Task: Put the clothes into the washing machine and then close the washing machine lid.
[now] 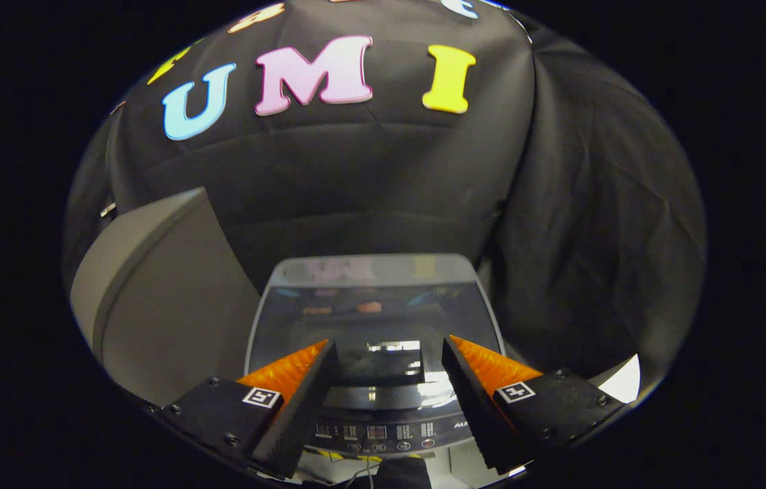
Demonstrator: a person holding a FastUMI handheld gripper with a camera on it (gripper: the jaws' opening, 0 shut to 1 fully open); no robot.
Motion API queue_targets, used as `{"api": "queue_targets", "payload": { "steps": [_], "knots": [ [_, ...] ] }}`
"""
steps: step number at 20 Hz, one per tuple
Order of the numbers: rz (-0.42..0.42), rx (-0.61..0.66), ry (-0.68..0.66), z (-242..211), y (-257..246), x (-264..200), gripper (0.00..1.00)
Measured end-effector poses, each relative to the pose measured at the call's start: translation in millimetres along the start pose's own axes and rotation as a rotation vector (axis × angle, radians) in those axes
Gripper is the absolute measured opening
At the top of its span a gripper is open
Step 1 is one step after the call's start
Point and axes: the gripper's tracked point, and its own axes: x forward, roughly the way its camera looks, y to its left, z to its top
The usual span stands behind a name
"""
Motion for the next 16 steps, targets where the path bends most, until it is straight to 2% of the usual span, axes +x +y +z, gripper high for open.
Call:
{"api": "queue_targets", "payload": {
  "steps": [4, 7, 9, 12, 16],
  "knots": [
    [0.004, 0.037, -0.259, 99.1, 31.5, -50.1, 0.99],
    [0.001, 0.076, -0.508, 184.4, 49.6, -110.8, 0.99],
    [0.009, 0.118, -0.647, 219.4, 56.7, -146.6, 0.98],
    [0.06, 0.097, -0.641, 208.1, 85.9, -154.3, 0.98],
    [0.022, 0.027, -0.578, 200.5, 100.1, -149.0, 0.98]
  ]
}}
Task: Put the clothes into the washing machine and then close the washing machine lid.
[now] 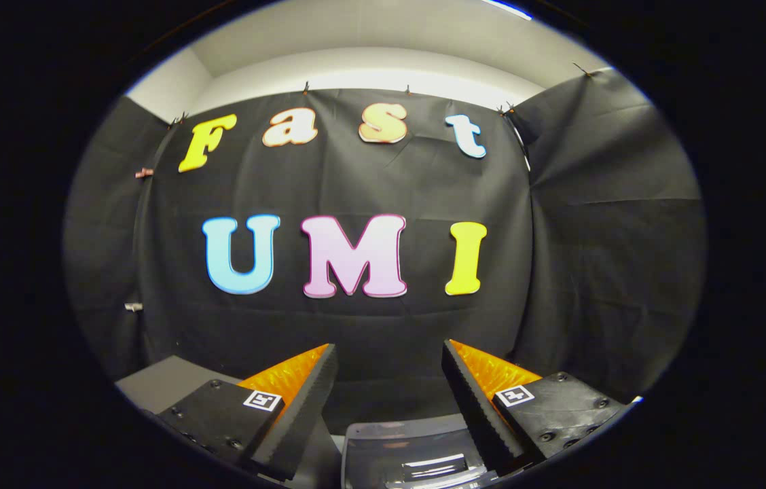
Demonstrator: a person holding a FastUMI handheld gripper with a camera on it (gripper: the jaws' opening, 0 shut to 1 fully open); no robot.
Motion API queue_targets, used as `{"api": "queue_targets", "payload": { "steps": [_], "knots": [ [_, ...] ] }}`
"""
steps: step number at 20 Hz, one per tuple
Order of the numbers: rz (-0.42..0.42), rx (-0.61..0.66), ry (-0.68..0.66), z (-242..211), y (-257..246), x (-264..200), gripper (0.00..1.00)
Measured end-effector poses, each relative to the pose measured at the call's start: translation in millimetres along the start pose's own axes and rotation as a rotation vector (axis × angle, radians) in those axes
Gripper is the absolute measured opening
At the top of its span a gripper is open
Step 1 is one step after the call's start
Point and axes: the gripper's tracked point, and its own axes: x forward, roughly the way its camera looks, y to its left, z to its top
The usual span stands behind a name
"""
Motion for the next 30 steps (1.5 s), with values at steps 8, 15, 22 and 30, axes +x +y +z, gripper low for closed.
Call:
{"api": "queue_targets", "payload": {
  "steps": [8, 15, 22, 30],
  "knots": [
    [0.057, 0.002, 0.012, 1.7, 31.4, -10.8, 0.99],
    [0.094, -0.001, 0.027, 4.1, 46.5, -13.3, 0.99],
    [0.121, -0.012, 0.025, 3.7, 56.1, -14.4, 0.98],
    [0.124, -0.008, 0.036, 2.1, 53.6, -11.4, 0.98]
  ]
}}
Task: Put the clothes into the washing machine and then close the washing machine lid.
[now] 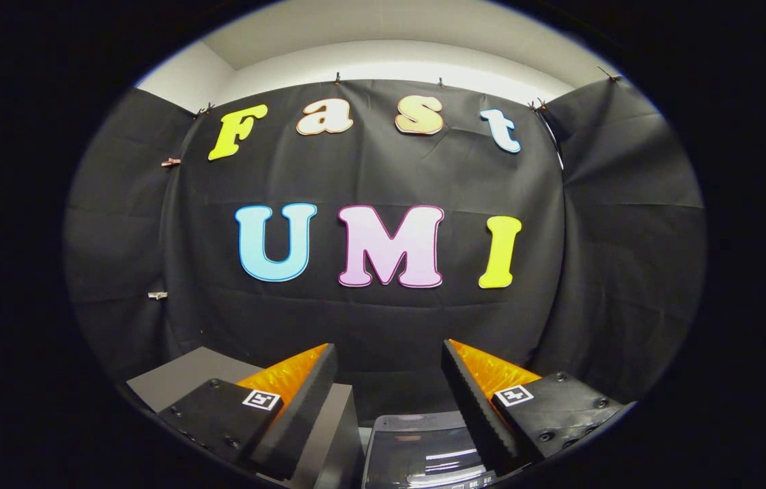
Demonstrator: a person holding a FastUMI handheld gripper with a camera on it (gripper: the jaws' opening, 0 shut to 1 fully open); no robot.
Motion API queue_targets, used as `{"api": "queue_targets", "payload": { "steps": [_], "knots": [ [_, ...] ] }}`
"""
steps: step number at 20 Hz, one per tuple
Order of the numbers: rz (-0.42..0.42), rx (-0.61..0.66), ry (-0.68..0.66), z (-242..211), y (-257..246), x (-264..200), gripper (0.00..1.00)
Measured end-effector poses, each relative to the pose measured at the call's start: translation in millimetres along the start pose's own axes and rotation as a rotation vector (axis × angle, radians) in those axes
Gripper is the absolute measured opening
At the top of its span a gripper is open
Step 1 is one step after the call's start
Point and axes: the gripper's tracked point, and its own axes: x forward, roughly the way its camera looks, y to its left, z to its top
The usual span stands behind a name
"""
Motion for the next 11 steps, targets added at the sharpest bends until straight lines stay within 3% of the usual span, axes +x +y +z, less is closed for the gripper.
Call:
{"api": "queue_targets", "payload": {
  "steps": [11],
  "knots": [
    [0.018, -0.014, 0.006, 0.5, -1.1, 2.0, 0.99]
  ]
}}
